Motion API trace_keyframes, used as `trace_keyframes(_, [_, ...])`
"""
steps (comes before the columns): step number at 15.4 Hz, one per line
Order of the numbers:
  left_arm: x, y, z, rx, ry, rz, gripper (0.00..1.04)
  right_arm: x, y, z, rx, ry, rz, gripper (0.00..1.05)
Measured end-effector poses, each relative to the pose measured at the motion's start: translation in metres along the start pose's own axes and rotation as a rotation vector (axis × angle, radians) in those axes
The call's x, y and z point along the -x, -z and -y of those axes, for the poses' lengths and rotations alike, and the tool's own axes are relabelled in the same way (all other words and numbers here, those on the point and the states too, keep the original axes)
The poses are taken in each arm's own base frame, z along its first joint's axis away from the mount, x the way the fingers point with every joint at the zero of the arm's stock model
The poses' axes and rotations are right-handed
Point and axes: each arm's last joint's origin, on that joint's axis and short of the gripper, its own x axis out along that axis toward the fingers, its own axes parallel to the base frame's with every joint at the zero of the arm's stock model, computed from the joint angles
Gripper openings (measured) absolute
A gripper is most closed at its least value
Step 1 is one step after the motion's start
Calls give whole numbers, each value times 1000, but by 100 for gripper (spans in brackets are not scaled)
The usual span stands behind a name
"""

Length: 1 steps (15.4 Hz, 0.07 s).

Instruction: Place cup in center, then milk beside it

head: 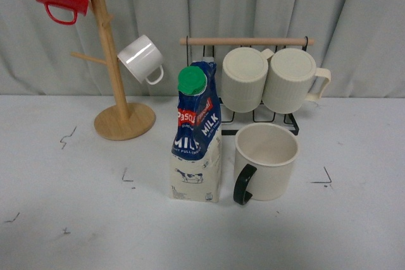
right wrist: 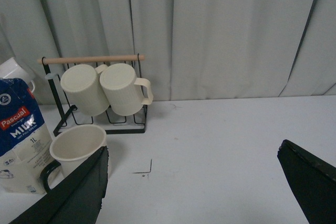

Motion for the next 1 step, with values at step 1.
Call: trace_keyframes(1, [0, 0, 0, 0, 0, 0, 98, 0, 0, 0, 0, 0, 0, 98])
